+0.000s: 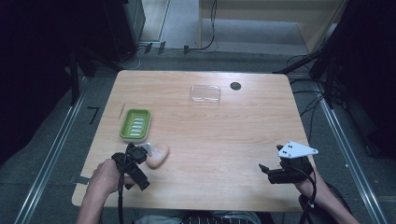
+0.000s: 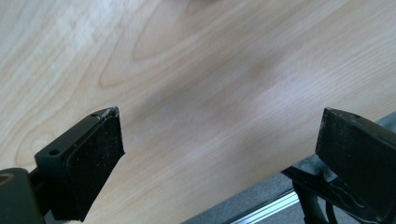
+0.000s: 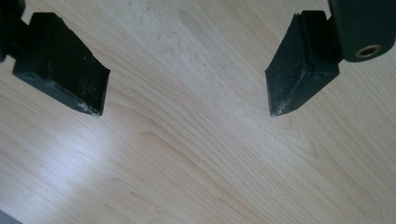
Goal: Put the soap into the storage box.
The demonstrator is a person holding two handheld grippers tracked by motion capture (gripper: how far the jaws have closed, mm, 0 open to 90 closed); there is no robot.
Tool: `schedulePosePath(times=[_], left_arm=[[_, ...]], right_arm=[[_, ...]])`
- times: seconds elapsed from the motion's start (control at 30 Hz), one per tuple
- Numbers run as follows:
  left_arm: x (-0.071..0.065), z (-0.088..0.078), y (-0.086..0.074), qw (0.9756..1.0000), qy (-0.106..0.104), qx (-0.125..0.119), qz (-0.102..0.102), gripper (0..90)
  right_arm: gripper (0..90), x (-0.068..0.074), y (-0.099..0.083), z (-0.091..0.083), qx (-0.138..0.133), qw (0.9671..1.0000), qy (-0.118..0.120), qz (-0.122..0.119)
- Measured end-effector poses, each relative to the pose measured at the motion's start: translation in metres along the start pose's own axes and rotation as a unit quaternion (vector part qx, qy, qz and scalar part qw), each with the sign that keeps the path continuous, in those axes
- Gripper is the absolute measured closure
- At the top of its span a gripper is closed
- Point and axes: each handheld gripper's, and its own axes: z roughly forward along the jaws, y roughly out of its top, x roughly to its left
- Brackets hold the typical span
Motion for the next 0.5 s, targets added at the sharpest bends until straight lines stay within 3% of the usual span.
schedulePosePath(times=[0.5], left_arm=[[0.001, -0.003, 0.018, 0.9998, -0.011, -0.019, -0.003, 0.0]], right_arm=[[13.4, -0.001, 0.001, 0.001, 0.001, 1.0, 0.006, 0.003]])
